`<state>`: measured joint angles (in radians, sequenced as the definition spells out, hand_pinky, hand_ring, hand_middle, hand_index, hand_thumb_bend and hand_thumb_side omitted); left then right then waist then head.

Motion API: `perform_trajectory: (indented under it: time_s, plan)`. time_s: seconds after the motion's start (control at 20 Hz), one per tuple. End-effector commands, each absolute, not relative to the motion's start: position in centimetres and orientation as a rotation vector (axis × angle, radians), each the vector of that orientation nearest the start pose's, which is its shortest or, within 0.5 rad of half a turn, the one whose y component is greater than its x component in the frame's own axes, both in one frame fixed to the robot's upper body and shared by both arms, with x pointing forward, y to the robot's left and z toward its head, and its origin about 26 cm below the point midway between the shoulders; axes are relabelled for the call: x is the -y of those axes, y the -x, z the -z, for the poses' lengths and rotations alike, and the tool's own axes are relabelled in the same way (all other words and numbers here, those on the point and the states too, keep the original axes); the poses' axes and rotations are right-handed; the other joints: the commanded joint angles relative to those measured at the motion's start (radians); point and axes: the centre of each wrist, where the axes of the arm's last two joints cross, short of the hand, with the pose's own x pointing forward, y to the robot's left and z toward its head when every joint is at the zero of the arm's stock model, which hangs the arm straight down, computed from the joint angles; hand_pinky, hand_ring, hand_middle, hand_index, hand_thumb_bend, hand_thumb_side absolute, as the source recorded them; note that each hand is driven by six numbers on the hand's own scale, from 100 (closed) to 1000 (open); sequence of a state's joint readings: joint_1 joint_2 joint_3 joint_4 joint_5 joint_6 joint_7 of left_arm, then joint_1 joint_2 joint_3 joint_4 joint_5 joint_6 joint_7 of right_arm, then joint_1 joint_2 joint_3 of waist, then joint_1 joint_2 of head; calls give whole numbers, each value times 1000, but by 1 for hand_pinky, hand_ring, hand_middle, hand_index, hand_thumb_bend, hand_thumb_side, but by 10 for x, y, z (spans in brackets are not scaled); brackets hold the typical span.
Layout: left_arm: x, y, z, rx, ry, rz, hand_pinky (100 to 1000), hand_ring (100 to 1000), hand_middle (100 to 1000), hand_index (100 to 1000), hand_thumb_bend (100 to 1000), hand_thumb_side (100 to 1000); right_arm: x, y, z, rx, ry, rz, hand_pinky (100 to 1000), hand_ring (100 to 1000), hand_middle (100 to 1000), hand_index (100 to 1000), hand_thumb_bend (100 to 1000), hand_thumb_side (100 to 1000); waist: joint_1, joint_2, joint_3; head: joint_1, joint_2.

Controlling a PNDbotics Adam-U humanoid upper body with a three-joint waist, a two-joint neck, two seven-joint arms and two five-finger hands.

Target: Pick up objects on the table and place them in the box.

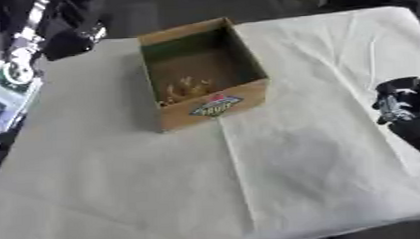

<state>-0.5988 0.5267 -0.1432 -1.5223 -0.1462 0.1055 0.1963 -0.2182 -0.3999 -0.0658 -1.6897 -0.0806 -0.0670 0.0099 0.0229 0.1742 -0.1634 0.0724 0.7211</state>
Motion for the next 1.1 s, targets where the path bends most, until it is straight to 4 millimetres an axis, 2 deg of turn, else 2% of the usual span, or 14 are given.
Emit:
perform_trajectory:
  time_s: [0.05,0.35,0.55,1.1]
  plan:
    - [-294,-375,-208,2044,-609,359,511,511,517,659,438,354,332,-322,-127,1985,265,-276,382,532,599,623,100,340,-6,-18,13,-8,11]
    - [-307,-356,-174,1977,-559,246,505,507,513,659,430,372,335,-321,-126,1982,275,-269,382,532,599,624,100,339,-9,-25,47,-15,23]
    - [-308,-351,-158,1945,-528,211,500,501,507,658,423,378,336,-320,-124,1976,279,-266,382,532,599,626,102,339,-8,-25,57,-17,27]
    - [-303,-345,-143,1946,-485,146,490,490,495,653,410,373,336,-320,-125,1980,284,-256,381,532,598,630,104,340,-13,-16,63,-12,26]
